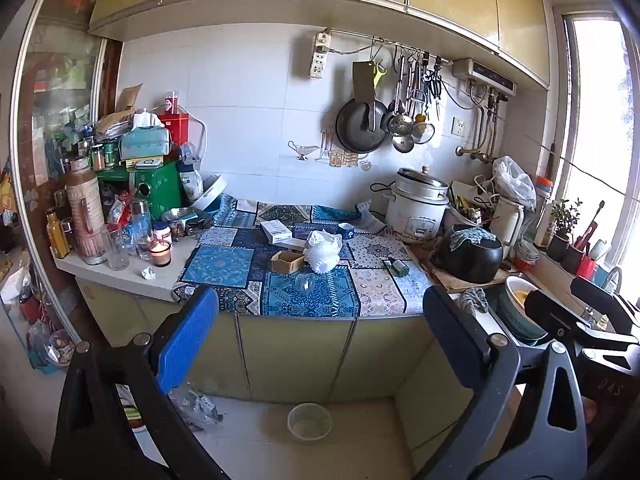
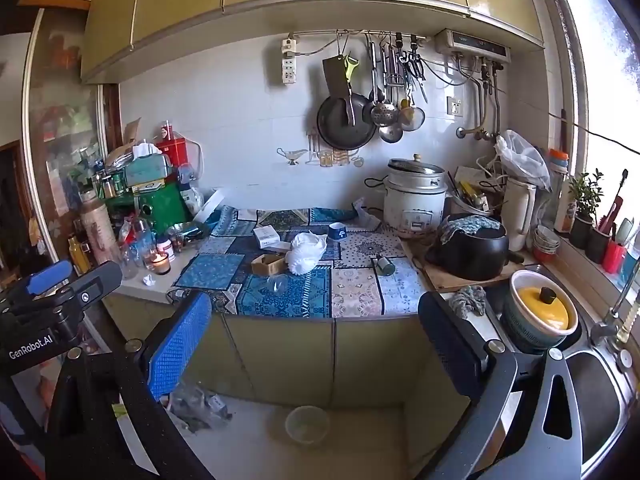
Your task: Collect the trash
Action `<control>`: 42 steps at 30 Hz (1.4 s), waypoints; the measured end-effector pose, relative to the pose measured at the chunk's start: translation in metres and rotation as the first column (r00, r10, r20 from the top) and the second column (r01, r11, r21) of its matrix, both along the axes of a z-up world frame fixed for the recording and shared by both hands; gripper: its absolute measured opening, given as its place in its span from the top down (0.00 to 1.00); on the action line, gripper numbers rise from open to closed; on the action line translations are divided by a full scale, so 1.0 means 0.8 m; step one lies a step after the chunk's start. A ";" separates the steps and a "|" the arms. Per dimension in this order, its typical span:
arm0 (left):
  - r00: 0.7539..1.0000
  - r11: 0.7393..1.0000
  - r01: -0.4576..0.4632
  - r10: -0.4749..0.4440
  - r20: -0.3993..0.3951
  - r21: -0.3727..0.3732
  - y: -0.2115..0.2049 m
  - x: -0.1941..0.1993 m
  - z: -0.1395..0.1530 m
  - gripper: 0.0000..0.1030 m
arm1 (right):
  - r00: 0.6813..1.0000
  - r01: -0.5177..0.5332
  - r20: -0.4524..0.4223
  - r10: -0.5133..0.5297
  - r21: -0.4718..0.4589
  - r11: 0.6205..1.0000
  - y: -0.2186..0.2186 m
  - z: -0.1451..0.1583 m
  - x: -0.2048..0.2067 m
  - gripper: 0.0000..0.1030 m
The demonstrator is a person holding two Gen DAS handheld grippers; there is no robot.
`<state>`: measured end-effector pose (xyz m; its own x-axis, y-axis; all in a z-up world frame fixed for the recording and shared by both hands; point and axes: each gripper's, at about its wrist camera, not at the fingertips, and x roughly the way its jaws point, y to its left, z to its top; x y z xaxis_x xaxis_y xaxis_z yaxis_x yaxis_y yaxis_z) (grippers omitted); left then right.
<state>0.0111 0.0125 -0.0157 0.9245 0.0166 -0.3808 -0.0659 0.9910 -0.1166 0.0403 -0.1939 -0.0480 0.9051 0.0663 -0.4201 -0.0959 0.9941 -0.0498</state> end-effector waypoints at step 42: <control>1.000 1.000 0.013 -0.013 -0.015 -0.004 0.008 0.023 0.005 0.00 | 1.000 0.016 -0.017 -0.015 0.007 1.000 -0.002 -0.001 0.014 0.00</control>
<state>0.0293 0.0191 -0.0118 0.9188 0.0029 -0.3948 -0.0547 0.9913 -0.1199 0.0518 -0.1956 -0.0488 0.8989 0.0554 -0.4346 -0.0813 0.9958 -0.0413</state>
